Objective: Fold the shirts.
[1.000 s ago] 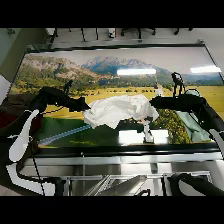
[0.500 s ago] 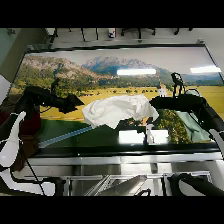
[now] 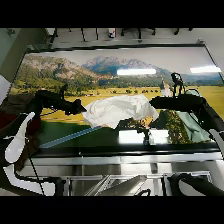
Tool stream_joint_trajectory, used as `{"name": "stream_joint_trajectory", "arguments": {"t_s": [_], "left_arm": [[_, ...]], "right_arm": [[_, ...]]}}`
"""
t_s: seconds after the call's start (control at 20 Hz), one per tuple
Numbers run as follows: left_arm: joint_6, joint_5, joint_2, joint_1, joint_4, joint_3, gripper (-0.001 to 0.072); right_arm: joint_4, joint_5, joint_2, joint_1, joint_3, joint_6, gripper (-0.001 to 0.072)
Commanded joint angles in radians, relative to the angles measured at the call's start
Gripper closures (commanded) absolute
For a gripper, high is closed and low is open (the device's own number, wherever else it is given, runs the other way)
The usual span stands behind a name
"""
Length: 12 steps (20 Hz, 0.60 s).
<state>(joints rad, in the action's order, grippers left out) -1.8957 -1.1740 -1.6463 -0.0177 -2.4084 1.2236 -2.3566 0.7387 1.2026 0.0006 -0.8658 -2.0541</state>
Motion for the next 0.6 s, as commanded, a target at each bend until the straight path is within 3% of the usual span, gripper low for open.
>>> {"name": "stream_joint_trajectory", "arguments": {"t_s": [0.0,0.15,0.35,0.55], "left_arm": [[0.002,-0.055,0.034,-0.014,0.0,0.059,0.0685],[0.028,-0.134,0.102,0.003,0.0,0.118,0.0685],[0.092,-0.134,0.309,0.009,0.0,0.36,0.0686],[0.137,-0.003,0.568,-0.046,0.01,0.766,0.0686]], "right_arm": [[-0.004,0.005,-0.003,0.001,-0.001,0.0,0.0696],[-0.004,0.023,-0.066,0.001,-0.074,0.0,0.0696],[-0.002,0.061,-0.23,-0.027,-0.426,-0.001,0.0696],[0.032,0.06,-0.401,-0.117,-0.855,-0.019,0.0696]]}}
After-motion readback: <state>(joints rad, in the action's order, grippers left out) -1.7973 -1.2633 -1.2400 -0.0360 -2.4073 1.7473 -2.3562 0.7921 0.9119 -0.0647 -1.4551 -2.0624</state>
